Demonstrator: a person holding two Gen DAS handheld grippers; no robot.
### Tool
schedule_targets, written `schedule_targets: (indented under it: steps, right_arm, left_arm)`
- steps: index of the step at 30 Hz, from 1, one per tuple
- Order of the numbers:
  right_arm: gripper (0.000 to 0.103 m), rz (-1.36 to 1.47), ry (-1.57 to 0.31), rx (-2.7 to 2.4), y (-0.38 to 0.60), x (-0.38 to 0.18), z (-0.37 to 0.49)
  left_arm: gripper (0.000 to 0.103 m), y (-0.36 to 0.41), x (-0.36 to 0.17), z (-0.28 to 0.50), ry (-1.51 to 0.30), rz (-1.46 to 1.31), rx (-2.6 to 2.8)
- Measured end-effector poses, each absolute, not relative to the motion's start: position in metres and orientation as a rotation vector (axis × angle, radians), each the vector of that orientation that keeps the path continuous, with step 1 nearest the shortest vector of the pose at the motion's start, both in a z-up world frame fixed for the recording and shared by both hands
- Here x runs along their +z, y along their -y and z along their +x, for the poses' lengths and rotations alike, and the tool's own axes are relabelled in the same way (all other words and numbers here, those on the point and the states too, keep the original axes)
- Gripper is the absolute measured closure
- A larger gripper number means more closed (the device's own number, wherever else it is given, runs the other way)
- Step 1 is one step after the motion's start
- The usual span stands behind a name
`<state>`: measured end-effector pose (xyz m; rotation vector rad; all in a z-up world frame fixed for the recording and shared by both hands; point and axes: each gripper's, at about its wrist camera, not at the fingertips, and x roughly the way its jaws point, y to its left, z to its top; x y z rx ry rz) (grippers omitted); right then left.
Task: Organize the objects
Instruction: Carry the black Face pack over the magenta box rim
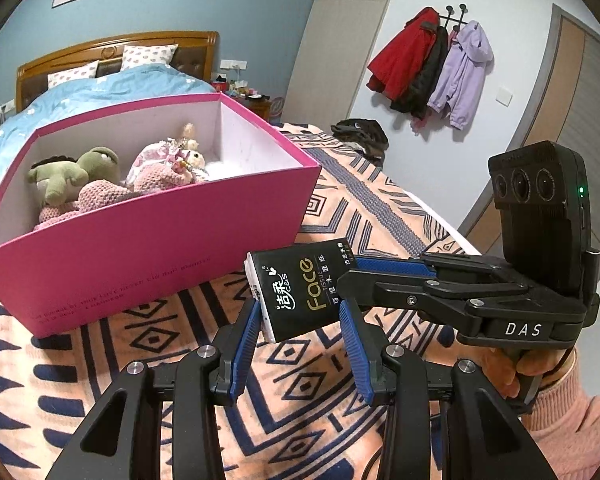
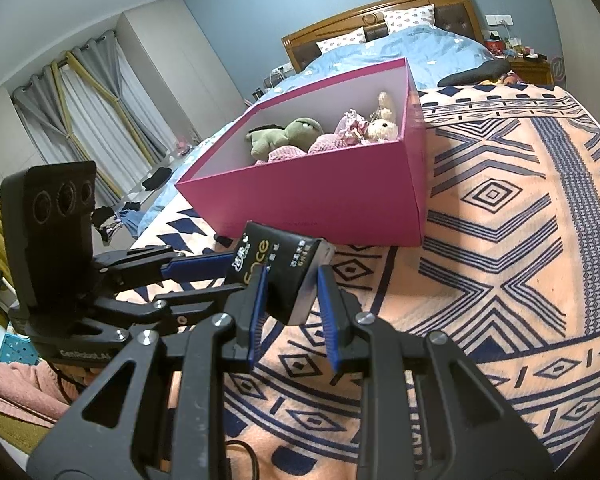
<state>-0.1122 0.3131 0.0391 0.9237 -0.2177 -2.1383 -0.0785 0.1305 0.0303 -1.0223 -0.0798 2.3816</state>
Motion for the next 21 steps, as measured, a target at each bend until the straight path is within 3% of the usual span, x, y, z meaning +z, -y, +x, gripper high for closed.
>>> schedule_targets:
  steps: [21]
  right_arm:
    - [0.075, 0.888, 0.207, -2.151, -0.3132, 0.0494, -0.1173]
  left_arm:
    - [0.062, -0.1313, 0.0406, -0.0832, 0.074, -0.994, 2.4]
